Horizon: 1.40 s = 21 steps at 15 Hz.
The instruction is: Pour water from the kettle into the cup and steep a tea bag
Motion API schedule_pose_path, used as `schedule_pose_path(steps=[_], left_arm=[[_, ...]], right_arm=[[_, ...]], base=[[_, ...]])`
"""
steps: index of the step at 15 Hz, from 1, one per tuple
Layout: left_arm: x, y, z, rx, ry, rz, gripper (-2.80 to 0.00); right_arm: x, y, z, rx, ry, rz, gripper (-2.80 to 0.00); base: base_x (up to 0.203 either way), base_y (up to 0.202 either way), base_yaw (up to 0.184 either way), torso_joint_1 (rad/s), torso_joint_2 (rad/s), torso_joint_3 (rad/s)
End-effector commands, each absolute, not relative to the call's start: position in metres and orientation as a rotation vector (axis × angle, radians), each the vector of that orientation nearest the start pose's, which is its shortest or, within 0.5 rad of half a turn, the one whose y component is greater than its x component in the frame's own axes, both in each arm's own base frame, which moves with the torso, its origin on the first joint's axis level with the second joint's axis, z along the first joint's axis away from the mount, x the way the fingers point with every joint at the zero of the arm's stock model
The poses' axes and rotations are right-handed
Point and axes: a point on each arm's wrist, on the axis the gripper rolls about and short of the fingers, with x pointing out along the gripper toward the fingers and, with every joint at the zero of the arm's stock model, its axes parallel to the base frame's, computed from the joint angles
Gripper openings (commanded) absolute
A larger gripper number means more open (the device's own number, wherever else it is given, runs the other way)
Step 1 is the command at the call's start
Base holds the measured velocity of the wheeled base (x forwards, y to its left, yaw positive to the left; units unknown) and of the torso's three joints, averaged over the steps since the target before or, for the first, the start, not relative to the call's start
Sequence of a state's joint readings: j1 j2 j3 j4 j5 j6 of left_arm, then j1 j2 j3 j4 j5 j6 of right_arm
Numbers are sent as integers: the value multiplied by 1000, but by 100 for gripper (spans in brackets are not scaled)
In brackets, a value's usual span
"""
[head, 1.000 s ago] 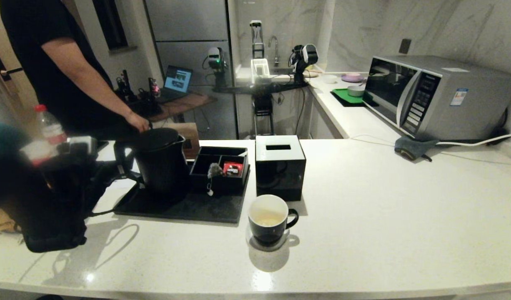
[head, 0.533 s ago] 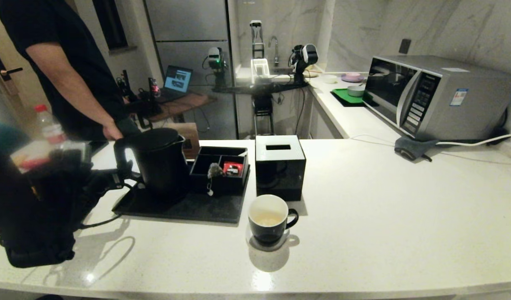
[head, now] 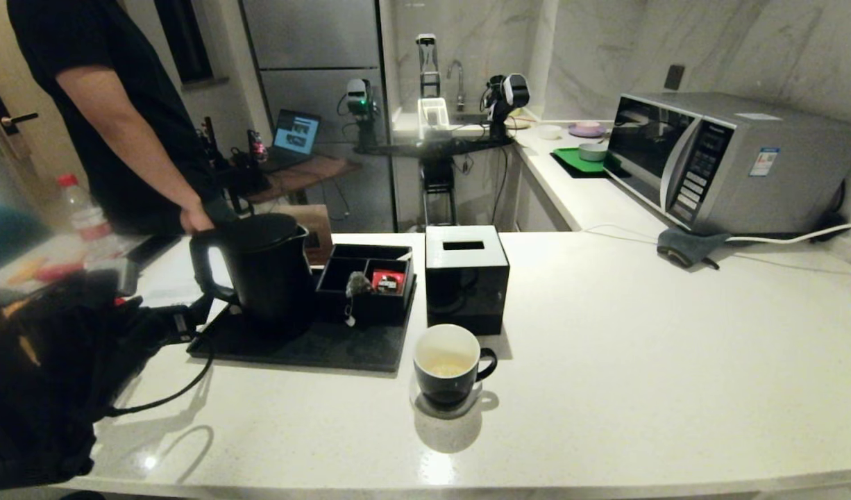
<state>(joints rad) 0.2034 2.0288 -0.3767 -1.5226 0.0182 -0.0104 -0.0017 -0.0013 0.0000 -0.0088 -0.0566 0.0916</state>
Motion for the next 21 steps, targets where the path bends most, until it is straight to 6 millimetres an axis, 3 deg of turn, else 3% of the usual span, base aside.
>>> schedule_pose_path(steps=[1, 5, 6, 14, 21], left_arm=[[280, 59, 85, -18, 79, 224, 0], [267, 56, 88, -19, 91, 223, 0], [263, 55, 90, -19, 91, 223, -280], [237, 49, 103, -16, 73, 213, -280], [213, 39, 115, -14, 41, 2, -280]], right_arm=[[-23, -1, 76, 92, -12, -58, -280], [-23, -1, 76, 92, -12, -58, -280], [-23, -1, 76, 92, -12, -58, -280], [-23, -1, 76, 92, -12, -58, -280], [-23, -1, 76, 92, -12, -58, -280]], base=[[0, 0, 0, 0, 0, 0], [0, 0, 0, 0, 0, 0], [0, 0, 0, 0, 0, 0], [0, 0, 0, 0, 0, 0], [0, 0, 0, 0, 0, 0]])
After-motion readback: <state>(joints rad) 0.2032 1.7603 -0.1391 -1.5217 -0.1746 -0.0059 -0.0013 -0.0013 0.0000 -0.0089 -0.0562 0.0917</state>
